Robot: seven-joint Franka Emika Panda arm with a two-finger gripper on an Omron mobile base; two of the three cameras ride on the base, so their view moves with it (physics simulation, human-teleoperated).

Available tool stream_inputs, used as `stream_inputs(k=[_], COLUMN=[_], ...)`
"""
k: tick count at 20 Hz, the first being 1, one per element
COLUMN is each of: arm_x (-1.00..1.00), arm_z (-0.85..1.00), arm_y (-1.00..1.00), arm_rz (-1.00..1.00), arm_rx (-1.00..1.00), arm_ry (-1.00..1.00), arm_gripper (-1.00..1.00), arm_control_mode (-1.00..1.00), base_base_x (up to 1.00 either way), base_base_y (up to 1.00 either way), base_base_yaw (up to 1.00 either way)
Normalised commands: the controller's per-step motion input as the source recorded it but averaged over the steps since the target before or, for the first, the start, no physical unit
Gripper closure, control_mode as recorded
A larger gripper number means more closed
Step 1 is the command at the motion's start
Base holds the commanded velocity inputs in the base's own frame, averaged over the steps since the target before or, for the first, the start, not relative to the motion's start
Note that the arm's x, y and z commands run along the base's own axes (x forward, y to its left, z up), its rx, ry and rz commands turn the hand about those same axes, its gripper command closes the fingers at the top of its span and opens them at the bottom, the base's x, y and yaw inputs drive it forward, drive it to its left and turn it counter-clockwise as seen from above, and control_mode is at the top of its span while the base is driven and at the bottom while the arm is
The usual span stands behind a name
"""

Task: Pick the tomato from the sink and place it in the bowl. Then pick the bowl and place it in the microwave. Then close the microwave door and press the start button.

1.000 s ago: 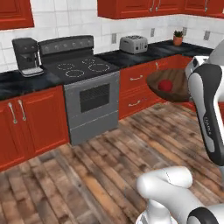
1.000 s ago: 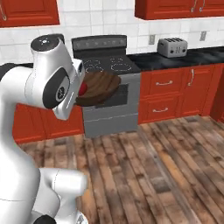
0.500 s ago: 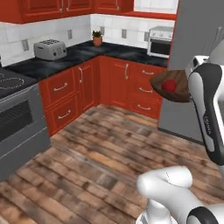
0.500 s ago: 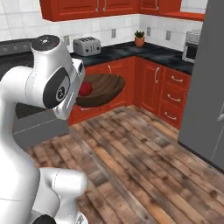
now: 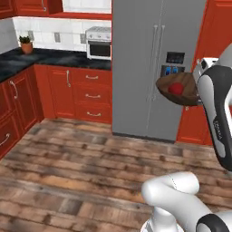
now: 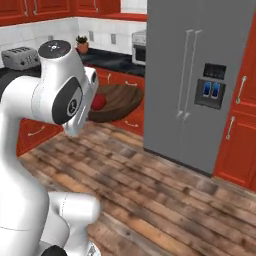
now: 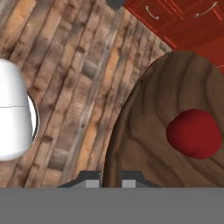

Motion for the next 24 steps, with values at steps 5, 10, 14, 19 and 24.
stream_inputs(k=[5, 10, 14, 19, 24], arm_x=[0.00, 0.00, 0.00, 0.00, 0.00], arm_z=[0.00, 0.00, 0.00, 0.00, 0.00], arm_y=[0.00, 0.00, 0.00, 0.00, 0.00], arm_rz=[0.00, 0.00, 0.00, 0.00, 0.00], arm_rx=[0.00, 0.00, 0.00, 0.00, 0.00], arm_ry=[0.00, 0.00, 0.00, 0.00, 0.00], arm_gripper=[1.00, 1.00, 1.00, 1.00, 1.00], arm_control_mode=[1.00, 1.00, 1.00, 1.00, 1.00], base_base_x=[0.24, 0.33, 0.40, 0.33, 0.06], base_base_y=[-0.02, -0.01, 0.00, 0.00, 0.21], base_base_yaw=[-0.73, -0.79, -0.79, -0.76, -0.65])
